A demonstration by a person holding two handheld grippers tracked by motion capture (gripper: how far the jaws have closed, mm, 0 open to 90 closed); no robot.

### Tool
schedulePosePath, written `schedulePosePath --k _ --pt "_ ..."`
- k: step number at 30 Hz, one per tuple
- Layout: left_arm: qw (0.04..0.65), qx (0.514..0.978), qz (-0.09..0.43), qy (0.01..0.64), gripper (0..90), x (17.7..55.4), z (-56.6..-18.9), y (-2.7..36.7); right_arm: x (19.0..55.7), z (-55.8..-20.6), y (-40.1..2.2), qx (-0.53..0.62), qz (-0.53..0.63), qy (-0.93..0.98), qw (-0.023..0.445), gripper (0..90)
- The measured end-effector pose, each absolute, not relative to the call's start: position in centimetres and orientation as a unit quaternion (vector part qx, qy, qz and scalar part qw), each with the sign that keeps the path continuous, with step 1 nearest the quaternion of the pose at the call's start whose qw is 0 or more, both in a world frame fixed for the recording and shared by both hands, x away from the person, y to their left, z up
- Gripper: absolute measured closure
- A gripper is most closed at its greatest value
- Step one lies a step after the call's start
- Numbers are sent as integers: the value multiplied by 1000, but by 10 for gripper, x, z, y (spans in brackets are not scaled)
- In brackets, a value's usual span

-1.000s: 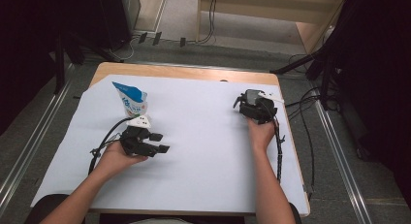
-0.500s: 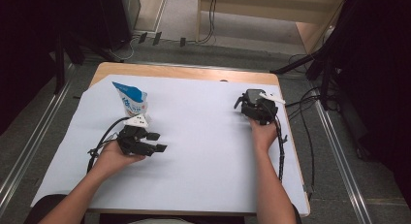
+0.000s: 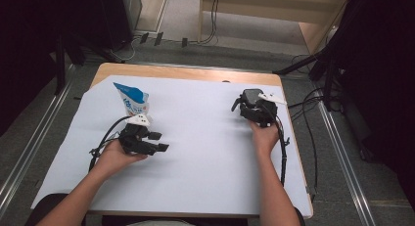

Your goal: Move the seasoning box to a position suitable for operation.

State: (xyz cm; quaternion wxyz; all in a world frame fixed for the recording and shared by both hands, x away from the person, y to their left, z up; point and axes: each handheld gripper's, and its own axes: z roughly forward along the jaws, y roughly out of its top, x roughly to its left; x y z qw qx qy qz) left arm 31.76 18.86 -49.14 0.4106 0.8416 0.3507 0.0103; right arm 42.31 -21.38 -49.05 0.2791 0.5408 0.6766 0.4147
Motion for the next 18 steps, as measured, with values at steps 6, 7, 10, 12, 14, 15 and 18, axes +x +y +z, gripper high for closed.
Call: schedulePosePath --k 6,7,10,12,14,15,18 --pt "417 838 4 351 402 321 -492 187 412 -484 -202 519 422 694 266 158" --pt "418 838 0 350 407 321 -492 186 406 -483 -198 509 428 699 263 158" --pt "419 840 -2 346 412 323 -492 186 400 -481 -193 501 429 706 258 158" --pt "410 846 1 341 413 324 -490 184 394 -480 -187 490 434 713 253 158" --pt "414 845 0 339 420 325 -489 183 388 -478 -181 481 436 719 248 158" --pt "414 845 -2 338 424 325 -489 184 385 -477 -178 476 438 722 246 158" --pt "413 844 -5 342 434 326 -490 184 376 -475 -170 462 443 729 240 158"
